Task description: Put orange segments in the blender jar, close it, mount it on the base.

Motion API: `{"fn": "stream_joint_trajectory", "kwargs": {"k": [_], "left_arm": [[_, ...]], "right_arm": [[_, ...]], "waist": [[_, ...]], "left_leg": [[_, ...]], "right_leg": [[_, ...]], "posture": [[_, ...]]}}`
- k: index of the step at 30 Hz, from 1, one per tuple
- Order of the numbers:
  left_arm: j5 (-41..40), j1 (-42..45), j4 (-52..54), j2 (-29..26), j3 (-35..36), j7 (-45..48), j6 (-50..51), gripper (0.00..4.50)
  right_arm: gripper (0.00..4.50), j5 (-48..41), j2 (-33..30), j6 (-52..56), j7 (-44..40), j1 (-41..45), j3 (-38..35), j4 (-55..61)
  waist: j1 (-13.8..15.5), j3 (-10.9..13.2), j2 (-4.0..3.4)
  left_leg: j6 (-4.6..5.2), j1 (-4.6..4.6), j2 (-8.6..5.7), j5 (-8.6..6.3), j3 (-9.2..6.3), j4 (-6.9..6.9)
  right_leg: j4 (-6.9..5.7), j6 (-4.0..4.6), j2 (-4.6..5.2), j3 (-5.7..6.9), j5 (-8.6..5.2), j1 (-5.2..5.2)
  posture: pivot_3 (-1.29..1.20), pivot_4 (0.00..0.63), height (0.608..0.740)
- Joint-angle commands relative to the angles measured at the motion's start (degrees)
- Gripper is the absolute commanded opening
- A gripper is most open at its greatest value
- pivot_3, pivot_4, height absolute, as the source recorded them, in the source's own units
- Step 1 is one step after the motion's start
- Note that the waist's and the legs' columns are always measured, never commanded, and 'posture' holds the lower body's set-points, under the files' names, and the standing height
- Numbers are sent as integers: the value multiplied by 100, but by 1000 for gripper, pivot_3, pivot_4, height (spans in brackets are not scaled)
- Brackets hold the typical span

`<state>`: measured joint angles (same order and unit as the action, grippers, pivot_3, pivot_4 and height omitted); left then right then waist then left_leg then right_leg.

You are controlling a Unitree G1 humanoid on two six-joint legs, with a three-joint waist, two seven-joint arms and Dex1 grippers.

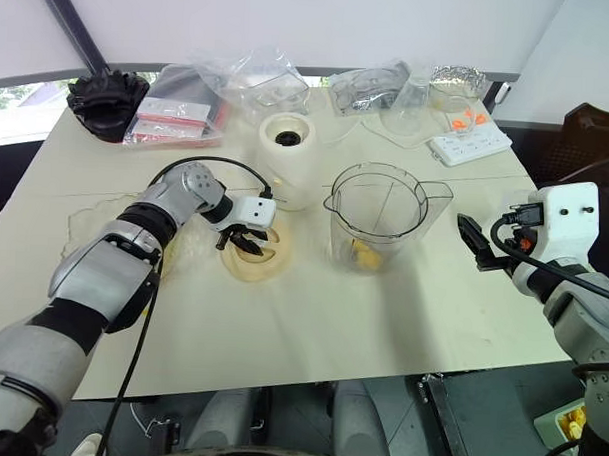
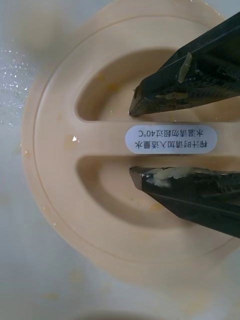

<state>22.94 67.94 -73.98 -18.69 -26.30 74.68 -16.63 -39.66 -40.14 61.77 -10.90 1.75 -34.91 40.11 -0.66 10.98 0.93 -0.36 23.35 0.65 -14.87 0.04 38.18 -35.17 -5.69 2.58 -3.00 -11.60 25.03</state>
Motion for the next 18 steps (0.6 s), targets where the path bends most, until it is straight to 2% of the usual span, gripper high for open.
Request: {"fn": "stream_joint_trajectory", "kwargs": {"k": [1,4,7,8,18], "left_arm": [[222,-48,-130,78,-123,-71,120,1649],[308,-126,-164,103,-165,-179,227,1649],[326,-180,-161,107,-156,-210,267,782],[326,-188,-159,112,-148,-216,279,264],[-62,-171,-21,67,313,-294,464,233]], "right_arm": [[4467,39,52,-71,50,-58,-117,201],[4467,216,85,-218,35,-170,126,106],[4467,339,117,-364,-12,-193,254,-55],[4467,378,116,-408,-33,-188,286,-111],[4467,805,279,-1082,-330,101,939,-1030]], "waist": [[1,-4,0],[2,-10,0],[3,-18,-3],[3,-20,-4],[-3,-27,-5]], "left_leg": [[0,-3,0,0,-1,1],[0,-9,0,0,-2,5],[0,-19,0,0,-3,5],[0,-25,0,0,-3,5],[0,-53,0,0,-2,4]], "right_leg": [[1,0,0,1,0,-5],[2,1,1,1,-1,-15],[2,1,1,1,-1,-27],[2,2,1,1,-1,-33],[4,0,2,1,-4,-54]], "posture": [[0,150,740],[0,150,740],[0,150,740],[0,150,740],[0,150,740]]}}
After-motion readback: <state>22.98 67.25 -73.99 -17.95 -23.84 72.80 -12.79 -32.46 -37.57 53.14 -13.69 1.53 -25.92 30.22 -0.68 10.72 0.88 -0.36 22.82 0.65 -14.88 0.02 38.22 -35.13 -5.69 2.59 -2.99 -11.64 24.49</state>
